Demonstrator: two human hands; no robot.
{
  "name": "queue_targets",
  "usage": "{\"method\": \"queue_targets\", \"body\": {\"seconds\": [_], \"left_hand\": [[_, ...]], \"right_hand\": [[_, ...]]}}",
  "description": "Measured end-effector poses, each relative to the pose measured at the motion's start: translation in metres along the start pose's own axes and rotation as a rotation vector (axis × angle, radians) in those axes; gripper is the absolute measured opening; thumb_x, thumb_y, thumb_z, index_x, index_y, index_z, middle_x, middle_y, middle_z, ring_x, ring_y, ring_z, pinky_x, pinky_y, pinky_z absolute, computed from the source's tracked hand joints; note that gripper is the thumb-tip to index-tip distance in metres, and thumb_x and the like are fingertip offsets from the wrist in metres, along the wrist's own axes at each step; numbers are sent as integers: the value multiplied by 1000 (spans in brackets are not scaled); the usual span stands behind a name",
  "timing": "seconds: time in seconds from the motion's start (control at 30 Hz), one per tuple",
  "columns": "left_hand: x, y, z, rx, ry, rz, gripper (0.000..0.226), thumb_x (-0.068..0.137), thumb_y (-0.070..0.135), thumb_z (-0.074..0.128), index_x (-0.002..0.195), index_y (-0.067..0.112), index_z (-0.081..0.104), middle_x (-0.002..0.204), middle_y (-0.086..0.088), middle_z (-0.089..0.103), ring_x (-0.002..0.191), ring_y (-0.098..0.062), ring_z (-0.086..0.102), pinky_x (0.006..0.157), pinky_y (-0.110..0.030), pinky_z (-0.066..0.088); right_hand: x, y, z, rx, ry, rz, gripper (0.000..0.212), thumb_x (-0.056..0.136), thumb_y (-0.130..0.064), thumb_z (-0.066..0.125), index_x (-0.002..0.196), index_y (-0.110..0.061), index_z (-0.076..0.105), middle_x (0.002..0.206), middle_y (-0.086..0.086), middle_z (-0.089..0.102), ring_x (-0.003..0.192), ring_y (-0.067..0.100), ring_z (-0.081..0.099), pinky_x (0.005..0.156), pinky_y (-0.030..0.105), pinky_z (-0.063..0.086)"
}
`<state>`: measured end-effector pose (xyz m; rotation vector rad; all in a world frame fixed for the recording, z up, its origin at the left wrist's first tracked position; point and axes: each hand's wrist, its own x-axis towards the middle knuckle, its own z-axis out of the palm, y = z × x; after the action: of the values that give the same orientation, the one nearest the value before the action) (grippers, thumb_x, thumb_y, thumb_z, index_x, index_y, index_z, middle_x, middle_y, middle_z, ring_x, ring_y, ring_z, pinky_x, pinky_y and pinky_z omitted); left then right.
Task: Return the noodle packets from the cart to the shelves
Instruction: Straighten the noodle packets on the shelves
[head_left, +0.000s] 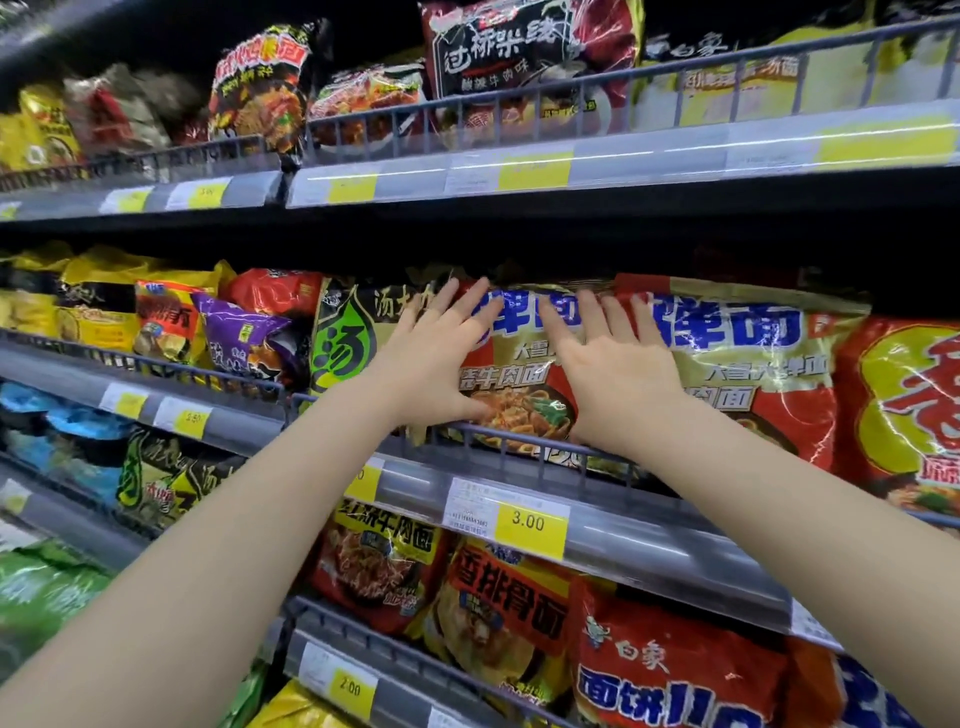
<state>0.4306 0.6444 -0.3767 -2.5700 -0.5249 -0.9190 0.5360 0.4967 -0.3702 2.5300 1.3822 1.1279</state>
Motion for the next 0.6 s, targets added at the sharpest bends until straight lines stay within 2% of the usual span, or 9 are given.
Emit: {"method": "queue_targets", "body": {"seconds": [0.07,0.17,0.23,0.3,0.33,0.4,0.43,0.53,0.6], "left_hand": [[-6,-6,0,-300,153,-47,88,81,46,62,149,17,13,158,-5,6,145,-24,3,118,-46,8],[-15,-21,4,-564,352,-314,58,95,22,47,147,12,23,156,-6,18,143,-17,14,114,-27,11],[-19,-35,9,-593,398,-523,50,96,12,39,144,8,28,152,-9,28,140,-20,23,112,-28,16],[-21,-53,13,-591,423,-687,49,92,7,36,141,7,35,145,-13,39,133,-27,34,108,-35,26],[-21,-62,14,-579,429,-747,49,90,6,37,138,6,39,140,-15,44,127,-30,40,104,-38,32],[-22,-77,15,-525,419,-818,43,87,3,37,130,2,47,129,-18,53,108,-31,49,89,-37,38],[-23,-81,15,-488,394,-832,39,87,2,38,125,0,50,124,-20,56,99,-30,50,82,-34,38],[-24,-89,15,-418,331,-821,39,87,1,42,124,1,53,113,-15,60,81,-22,50,69,-26,38],[-23,-94,18,-408,290,-813,45,86,3,44,130,5,50,125,-14,58,99,-26,54,80,-28,39]], "right_hand": [[-2,0,-4,96,-27,19,109,79,-37,70,150,-23,-12,159,14,-7,147,34,-2,117,49,0],[-2,-10,-13,229,-7,23,97,83,-39,65,151,-17,-1,159,15,1,146,35,6,118,48,7],[-1,-23,-20,310,63,-24,74,88,-33,57,147,-12,17,153,16,21,140,35,24,113,44,21],[1,-36,-26,439,102,-86,48,90,-22,51,134,-11,37,132,12,47,118,32,48,90,39,38],[2,-43,-28,510,84,-113,37,90,-18,49,126,-11,43,118,10,54,103,30,54,76,35,39],[5,-55,-29,635,7,-146,16,90,-11,46,106,-11,46,87,5,52,73,24,50,57,29,34],[8,-62,-28,685,-37,-149,9,90,-9,45,98,-12,44,79,4,46,65,21,45,52,28,32],[23,-81,-23,828,-117,-108,14,89,-7,48,102,-11,43,86,5,43,74,25,46,60,31,38],[31,-89,-23,894,-136,-63,15,89,-8,48,102,-11,41,90,5,44,79,27,47,65,34,39]]}}
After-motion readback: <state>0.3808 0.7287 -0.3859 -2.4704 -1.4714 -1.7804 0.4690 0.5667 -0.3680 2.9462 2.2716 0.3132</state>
